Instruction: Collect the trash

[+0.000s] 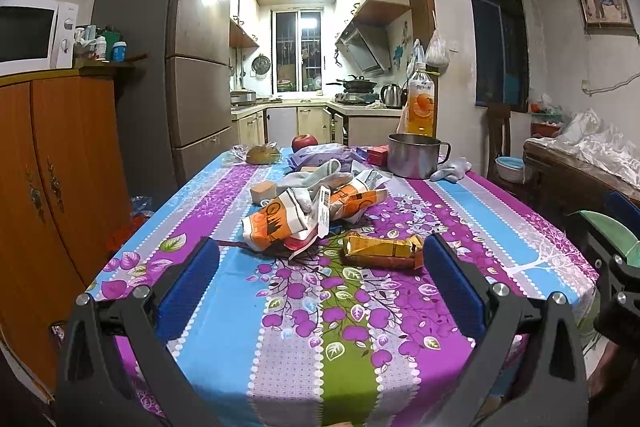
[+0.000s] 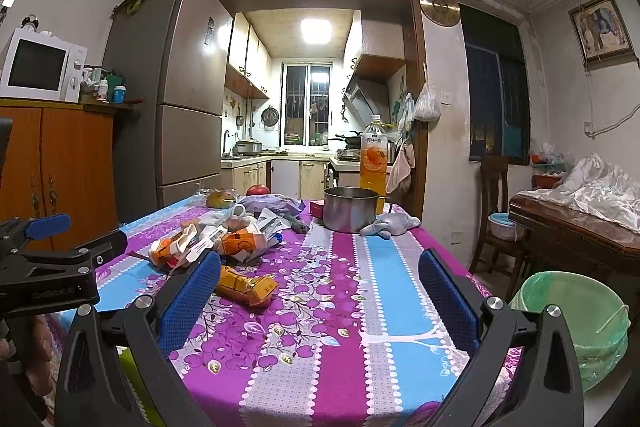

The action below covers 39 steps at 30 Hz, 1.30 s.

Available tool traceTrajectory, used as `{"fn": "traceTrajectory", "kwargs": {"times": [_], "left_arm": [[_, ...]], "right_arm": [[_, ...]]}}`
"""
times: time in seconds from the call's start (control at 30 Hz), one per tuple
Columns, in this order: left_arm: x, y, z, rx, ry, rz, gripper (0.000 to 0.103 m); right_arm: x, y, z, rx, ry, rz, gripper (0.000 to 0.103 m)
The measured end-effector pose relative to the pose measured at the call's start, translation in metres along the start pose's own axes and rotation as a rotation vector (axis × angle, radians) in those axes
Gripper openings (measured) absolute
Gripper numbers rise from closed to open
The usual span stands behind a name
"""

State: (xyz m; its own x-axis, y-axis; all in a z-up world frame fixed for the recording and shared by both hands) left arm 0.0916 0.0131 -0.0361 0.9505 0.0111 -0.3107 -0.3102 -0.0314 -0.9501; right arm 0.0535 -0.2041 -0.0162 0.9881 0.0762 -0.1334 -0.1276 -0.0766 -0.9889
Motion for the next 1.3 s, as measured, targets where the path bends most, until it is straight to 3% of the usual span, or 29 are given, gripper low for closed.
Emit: {"fn": "traceTrajectory", "kwargs": {"times": [1.3], "left_arm": [[0.010, 0.004, -0.003, 0.009, -0.005, 0.026, 0.098]], "right_arm": [[0.018, 0.015, 0.004, -0.013, -0.027, 0.040, 0.099]]}}
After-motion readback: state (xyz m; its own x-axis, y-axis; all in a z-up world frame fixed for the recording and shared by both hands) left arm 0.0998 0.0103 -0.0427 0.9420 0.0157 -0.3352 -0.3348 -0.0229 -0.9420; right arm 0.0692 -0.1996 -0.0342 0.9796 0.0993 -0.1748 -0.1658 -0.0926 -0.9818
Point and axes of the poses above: each gripper's, at about its wrist camera, not at the fingertips, and x roughly the way its jaws point, z to its left, y to its underside, the point moved 8 cm from there along x, roughly the way its jaws point, and after that the axes turned 3 degrees about -x, right-handed, at the moved point
